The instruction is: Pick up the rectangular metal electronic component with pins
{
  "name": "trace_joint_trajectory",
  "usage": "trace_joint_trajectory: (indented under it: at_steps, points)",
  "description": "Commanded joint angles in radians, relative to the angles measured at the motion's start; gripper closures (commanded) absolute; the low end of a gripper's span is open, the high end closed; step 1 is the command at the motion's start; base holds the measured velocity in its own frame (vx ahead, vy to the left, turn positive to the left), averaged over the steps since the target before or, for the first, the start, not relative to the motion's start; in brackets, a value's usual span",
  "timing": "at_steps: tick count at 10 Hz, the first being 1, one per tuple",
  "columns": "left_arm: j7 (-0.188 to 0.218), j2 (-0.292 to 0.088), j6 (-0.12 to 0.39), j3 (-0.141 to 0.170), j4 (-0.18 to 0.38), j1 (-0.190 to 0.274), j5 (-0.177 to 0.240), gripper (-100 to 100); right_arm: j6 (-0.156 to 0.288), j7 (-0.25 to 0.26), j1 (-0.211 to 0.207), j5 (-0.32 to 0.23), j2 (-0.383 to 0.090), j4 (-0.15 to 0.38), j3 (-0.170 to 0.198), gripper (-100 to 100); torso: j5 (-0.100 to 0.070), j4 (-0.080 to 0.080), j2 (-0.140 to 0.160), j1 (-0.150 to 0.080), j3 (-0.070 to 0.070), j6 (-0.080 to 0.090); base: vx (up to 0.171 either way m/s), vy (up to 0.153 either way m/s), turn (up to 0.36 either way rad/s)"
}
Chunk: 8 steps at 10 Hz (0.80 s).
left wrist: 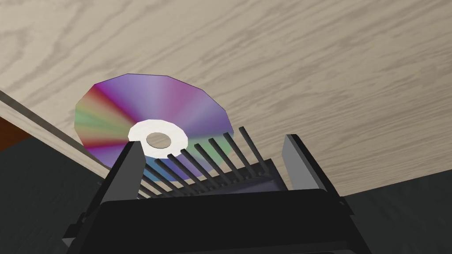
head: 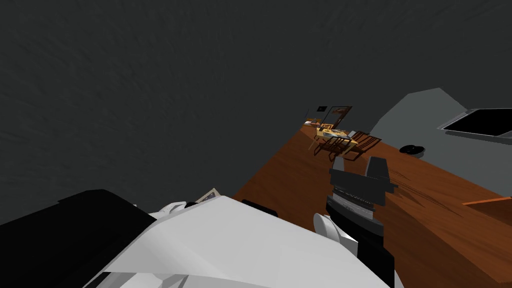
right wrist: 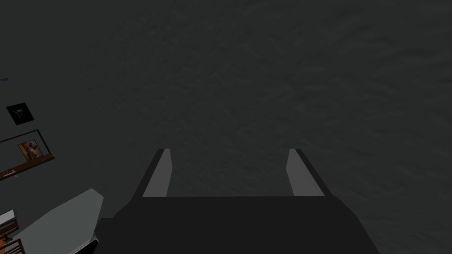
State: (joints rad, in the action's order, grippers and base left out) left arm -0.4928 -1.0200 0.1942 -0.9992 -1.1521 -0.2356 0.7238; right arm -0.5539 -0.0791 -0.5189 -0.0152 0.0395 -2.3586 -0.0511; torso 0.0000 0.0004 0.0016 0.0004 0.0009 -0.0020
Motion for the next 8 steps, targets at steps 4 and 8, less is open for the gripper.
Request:
trace_joint_trajectory:
  at_steps: [4,8]
  points:
    - [0.011,0.043,0.009,0.023,0.029,-0.005,-0.034,100,0.000,0.000,0.000,0.000,0.000,0.000,0.000,0,0.005,-0.001,-0.001,0.001,-0.001,0.001,-0.010,0.004,-0.032]
    - [0.010,0.042,0.010,0.022,0.029,-0.006,-0.035,100,0.000,0.000,0.000,0.000,0.000,0.000,0.000,0,0.005,0.000,-0.003,0.002,-0.001,0.001,0.000,0.000,0.000]
